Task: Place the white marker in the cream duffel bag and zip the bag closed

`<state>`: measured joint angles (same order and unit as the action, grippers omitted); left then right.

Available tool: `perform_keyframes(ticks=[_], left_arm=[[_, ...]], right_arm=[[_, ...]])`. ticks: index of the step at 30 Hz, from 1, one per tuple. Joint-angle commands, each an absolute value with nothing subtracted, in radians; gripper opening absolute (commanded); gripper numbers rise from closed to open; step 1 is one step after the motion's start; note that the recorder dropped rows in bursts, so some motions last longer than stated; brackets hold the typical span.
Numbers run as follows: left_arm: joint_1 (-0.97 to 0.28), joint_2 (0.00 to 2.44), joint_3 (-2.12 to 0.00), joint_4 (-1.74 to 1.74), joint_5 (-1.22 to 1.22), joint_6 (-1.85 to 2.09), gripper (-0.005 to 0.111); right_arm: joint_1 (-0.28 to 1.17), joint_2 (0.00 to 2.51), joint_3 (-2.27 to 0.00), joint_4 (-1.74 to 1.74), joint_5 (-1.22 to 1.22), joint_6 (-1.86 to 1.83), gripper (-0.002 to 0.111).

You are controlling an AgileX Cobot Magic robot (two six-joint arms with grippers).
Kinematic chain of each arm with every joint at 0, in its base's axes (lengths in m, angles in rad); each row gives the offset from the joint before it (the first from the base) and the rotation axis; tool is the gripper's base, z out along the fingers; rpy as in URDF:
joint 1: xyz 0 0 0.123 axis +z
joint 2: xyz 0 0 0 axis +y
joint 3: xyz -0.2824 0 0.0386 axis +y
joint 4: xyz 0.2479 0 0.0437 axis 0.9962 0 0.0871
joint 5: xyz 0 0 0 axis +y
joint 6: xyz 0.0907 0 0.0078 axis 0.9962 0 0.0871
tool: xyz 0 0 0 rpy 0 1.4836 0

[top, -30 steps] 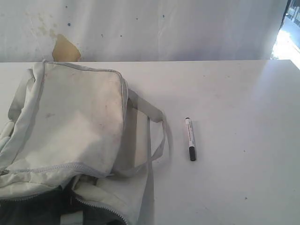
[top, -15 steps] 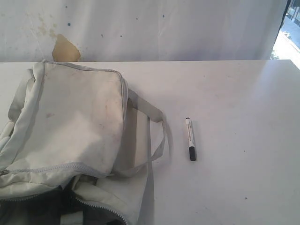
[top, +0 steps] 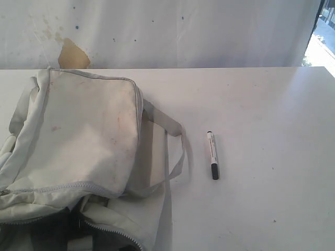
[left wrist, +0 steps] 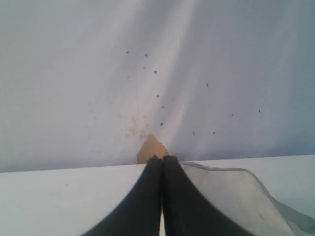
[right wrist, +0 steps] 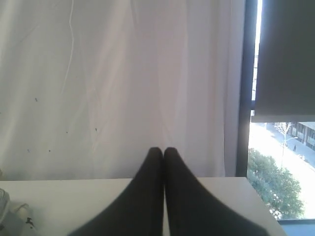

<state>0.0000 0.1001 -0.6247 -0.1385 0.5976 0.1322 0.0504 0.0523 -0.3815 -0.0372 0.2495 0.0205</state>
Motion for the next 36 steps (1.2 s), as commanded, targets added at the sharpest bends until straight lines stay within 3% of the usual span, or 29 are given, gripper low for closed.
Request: perform_keyframes(ticks=[1,8,15,19,26,32,36], left_arm=[[-0.004,0.212,-0.683,-0.134,0.636,0.132,0.000],[-0.004,0.391,-0.687,-0.121,0.646,0.133,0.002],[-0.004,0.617,-0.687,-0.152,0.692,0.092,0.052],[-0.004,0.721,-0.687,-0.225,0.769,0.089,0.066],[-0.004,0.848,-0.687,-0.265,1.011,0.084,0.066],[0.000,0.911,-0.687,-0.323,1.014,-0.006,0.064],[0.000,0.954,-0.687,-0.372,1.013,0.000,0.064]], right_arm=[[0.050,0.193,-0.440,-0.035,0.264,0.028,0.000],[0.054,0.506,-0.607,0.016,0.427,0.005,0.003],[0.203,0.713,-0.705,0.387,0.568,-0.366,0.048],[0.288,0.807,-0.732,0.507,0.645,-0.426,0.050],[0.414,0.963,-0.760,0.646,0.720,-0.579,0.050],[0.523,1.077,-0.760,0.803,0.725,-0.657,0.060],[0.597,1.142,-0.760,0.951,0.701,-0.727,0.061]])
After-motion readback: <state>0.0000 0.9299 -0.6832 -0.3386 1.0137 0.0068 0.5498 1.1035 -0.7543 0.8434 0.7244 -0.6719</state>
